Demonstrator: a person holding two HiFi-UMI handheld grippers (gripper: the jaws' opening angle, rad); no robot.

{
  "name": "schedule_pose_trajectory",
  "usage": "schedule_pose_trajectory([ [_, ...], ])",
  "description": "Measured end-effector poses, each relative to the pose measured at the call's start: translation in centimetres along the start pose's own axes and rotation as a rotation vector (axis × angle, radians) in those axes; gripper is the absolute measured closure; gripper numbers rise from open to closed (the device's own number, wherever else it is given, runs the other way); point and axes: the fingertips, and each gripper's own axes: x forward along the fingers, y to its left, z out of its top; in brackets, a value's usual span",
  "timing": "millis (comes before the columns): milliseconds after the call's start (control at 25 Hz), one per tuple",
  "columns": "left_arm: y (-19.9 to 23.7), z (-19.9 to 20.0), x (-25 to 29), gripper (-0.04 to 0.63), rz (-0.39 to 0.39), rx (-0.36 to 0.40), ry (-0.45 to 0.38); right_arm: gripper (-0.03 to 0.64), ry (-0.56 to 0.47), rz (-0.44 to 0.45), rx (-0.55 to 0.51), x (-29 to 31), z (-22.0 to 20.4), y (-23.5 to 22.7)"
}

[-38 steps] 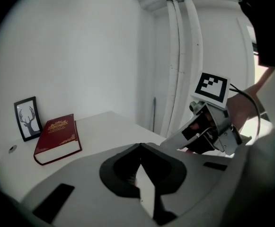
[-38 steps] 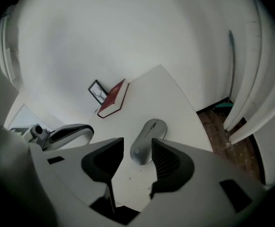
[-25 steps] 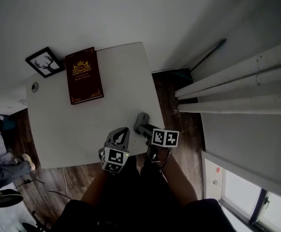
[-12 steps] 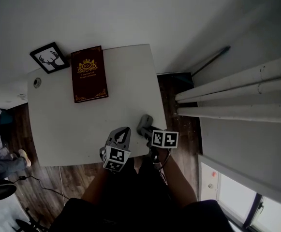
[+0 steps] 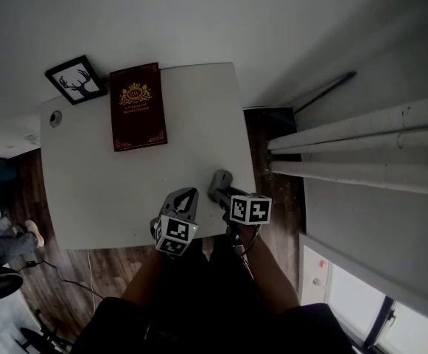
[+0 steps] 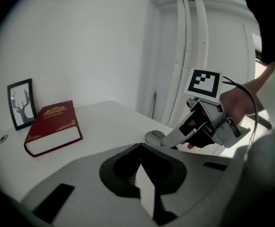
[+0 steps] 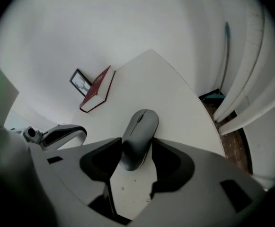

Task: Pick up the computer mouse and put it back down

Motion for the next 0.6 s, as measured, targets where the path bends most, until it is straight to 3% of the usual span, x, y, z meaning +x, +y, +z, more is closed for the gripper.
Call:
schedule_pose_trajectory([
  [240,0.5,-0.9,-0.3,0.595,0.022,-0.009,0.013,0.448,0.010,-0.053,-0.221,0.0,1.1,1.5],
  [360,1.2,-1.0,-0.7,0.595,0.035,0.027,0.020,0.456,0.023,-0.088,-0.359,0.2,1.3,2.3],
  [480,2.1,-0.6,-1.0,0.595,-0.007,0.131,0.018,0.461,0.037,-0.120,-0.479,0.1,1.3,3.4],
  [600,2.4,0.4,-0.8,0.595,-0.115,0.302,0.017,0.468,0.055,-0.147,-0.575,0.0,1.3,4.2],
])
